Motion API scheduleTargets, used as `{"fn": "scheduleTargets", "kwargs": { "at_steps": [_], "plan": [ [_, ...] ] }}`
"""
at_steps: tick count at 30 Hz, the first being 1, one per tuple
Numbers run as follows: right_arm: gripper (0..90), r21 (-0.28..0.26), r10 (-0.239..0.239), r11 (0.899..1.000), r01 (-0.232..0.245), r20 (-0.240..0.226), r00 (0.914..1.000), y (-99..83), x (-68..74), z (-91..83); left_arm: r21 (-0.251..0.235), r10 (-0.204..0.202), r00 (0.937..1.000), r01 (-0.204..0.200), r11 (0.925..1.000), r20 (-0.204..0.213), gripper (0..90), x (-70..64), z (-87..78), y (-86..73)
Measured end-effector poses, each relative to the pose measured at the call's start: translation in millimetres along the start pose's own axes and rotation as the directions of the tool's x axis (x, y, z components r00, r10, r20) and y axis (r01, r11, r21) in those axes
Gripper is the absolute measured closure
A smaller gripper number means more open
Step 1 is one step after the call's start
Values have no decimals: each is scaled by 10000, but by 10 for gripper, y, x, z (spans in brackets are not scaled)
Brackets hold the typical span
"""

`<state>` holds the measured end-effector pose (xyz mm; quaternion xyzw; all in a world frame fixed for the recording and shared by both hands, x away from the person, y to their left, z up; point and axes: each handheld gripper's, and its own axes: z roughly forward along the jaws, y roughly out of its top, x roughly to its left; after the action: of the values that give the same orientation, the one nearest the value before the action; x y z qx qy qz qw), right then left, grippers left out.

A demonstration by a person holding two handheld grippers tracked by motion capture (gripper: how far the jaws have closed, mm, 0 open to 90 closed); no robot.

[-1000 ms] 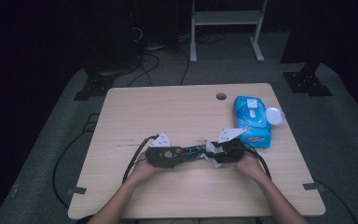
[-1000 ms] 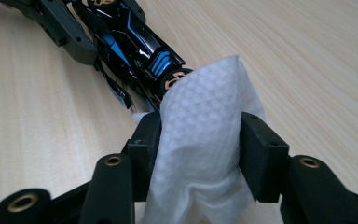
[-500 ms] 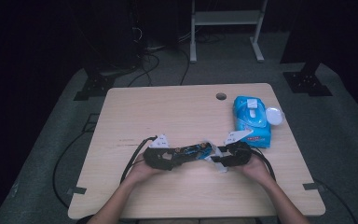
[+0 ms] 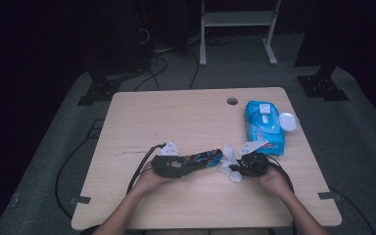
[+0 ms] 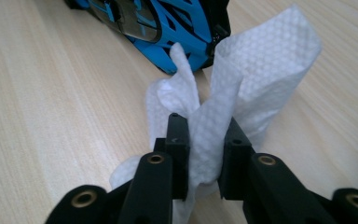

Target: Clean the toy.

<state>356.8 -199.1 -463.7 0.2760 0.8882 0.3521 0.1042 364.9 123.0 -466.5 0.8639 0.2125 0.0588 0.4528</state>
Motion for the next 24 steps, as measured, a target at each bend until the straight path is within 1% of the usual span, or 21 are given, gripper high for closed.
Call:
{"fn": "scheduleTargets", "kwargs": {
  "at_steps": [1,2,3,4,5,6,7,9,10,11,12,13,14,16,17,18,20,21,22,23,24],
  "plan": [
    [784,7,-11,10000,11,86,10000,6,-5,-16,-62,45,10000,-45,10000,47,548,-16,9,6],
    [792,-437,108,9990,-91,374,9992,48,-11,-98,-51,97,10000,-97,9999,1,574,-37,21,16],
    [793,-679,156,9976,-127,423,9990,73,-10,-131,-62,158,9999,-158,9999,-45,577,-52,33,23],
    [794,-965,238,9951,-196,424,9988,117,4,-171,-8,407,9991,-407,9992,-140,577,-74,60,45],
    [794,-965,238,9951,-196,424,9988,117,4,-171,-8,407,9991,-407,9992,-140,577,-74,60,45],
    [794,-1646,252,9862,-187,380,9990,227,57,-225,-43,524,9985,-524,9986,-148,577,-88,83,57],
    [794,-1988,243,9799,-188,252,9994,292,95,-235,-36,637,9978,-638,9980,-158,577,-90,89,62],
    [794,-2477,78,9688,-41,140,9999,430,198,-220,-50,666,9976,-667,9978,-188,577,-100,96,64],
    [793,-2682,-5,9634,9,15,10000,501,249,-192,-94,750,9969,-752,9971,-235,577,-111,101,62],
    [793,-2682,-5,9634,9,15,10000,501,249,-192,-94,750,9969,-752,9971,-235,577,-111,101,62],
    [794,-2938,-147,9559,65,-256,9996,630,346,-106,-208,728,9970,-734,9971,-260,577,-122,107,52],
    [794,-2938,-147,9559,65,-256,9996,630,346,-106,-208,728,9970,-734,9971,-260,576,-122,107,52],
    [793,-2994,-226,9541,94,-406,9989,688,387,-49,-223,726,9970,-732,9971,-266,576,-124,110,53],
    [793,-2854,-384,9583,154,-753,9964,822,493,152,-218,759,9967,-766,9968,-295,577,-131,115,55],
    [793,-2854,-384,9583,154,-753,9964,822,493,152,-207,773,9966,-779,9967,-272,577,-134,118,56],
    [793,-2703,-496,9625,248,-856,9951,875,549,280,-206,799,9964,-804,9965,-270,578,-131,117,55],
    [793,-2688,-517,9628,271,-849,9950,880,556,306,-190,797,9965,-802,9966,-250,578,-127,111,52],
    [794,-2704,-494,9624,266,-779,9957,866,527,313,-196,912,9954,-918,9956,-299,579,-134,109,52],
    [794,-2704,-494,9624,266,-779,9957,866,527,313,-196,912,9954,-918,9956,-299,579,-134,109,52],
    [794,-2723,-414,9620,223,-649,9970,847,497,294,-179,996,9945,-1002,9948,-325,579,-138,110,55],
    [794,-2652,-341,9639,219,-415,9986,822,463,266,-171,1013,9943,-1019,9946,-337,579,-141,111,57]
  ]
}}
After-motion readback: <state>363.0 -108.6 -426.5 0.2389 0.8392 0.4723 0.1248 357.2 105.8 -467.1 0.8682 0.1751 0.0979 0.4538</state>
